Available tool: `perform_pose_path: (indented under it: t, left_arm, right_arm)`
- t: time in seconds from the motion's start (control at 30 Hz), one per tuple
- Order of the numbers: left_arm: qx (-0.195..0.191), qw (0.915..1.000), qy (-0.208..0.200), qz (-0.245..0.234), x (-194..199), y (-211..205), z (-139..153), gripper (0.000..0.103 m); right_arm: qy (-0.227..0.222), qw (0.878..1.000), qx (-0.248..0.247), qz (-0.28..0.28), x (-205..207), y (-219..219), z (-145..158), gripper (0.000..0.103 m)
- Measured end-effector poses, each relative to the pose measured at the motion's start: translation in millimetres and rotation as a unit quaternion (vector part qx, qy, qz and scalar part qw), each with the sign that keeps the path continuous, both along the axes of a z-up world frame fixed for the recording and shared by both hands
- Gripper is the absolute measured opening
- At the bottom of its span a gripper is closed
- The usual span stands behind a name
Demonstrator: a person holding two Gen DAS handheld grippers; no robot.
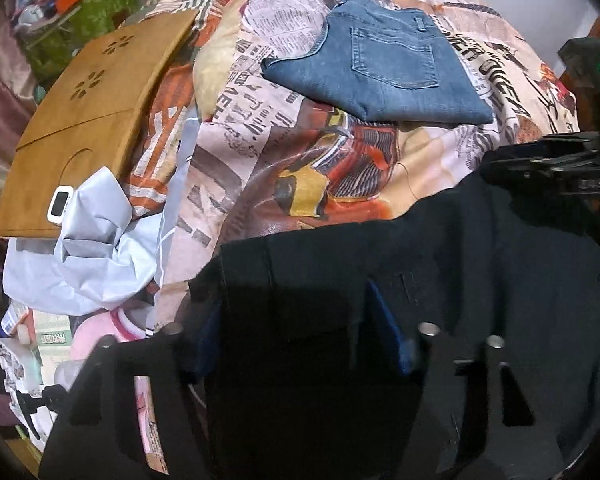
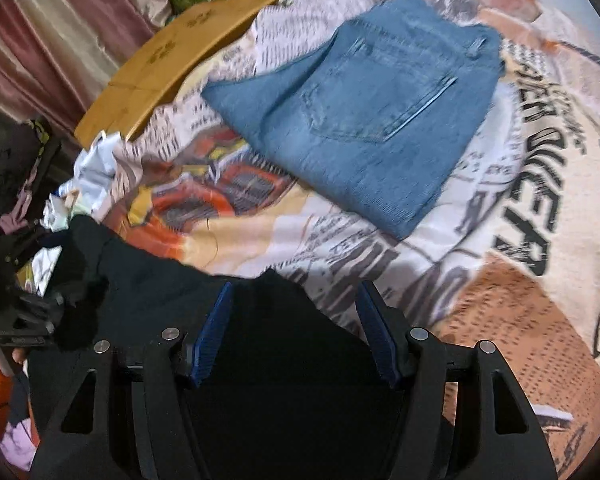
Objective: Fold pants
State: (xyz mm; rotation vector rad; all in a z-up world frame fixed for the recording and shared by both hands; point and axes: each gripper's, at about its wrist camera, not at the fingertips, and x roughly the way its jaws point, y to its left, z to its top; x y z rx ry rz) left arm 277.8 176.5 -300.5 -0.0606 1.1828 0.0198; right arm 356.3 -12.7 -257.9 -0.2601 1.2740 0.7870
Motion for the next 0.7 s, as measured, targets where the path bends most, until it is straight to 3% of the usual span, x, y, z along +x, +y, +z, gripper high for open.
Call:
perform_pose_path:
  t: [0.1,0.27,0.43,0.53,0.63,0.7]
  left_arm:
    - [0.028,0.9996,-0.007,-0.007,-2.9,-6.8,1.3,0.056]
    - [0.066,0.9975,-0.026,-0.002,-6.9,-10.8,8.1,0.051]
    - [0.095,0.9946,-0.039,0.016,5.9,1.7,17.8,0.05]
    - [0.09,0.9946,-0.033,0.04,15.0,19.3,22.1,0.052]
    - [0.067,0.9954,-0.03,0.061,12.4,35.0,33.0,0.055]
    - [0.055,0.9952,-0.045,0.067,4.8,38.4,44.7,0.064]
  right_arm:
    - [0.0,1.0,0.006,0.0,-0.3,-1.0,-1.6,0.02]
    - [-0.044,0.999,0.003,0.02,-10.0,4.9,10.1,0.006]
    - [-0.114,0.993,0.005,0.016,-11.8,10.6,31.5,0.004]
    - [-0.154,0.988,-0.015,-0.024,-5.4,5.6,41.9,0.004]
    - [-0.135,0.988,-0.005,-0.078,7.9,-16.2,56.2,0.007]
    - [-0.121,0.988,0.008,-0.1,8.5,-33.8,68.2,0.02]
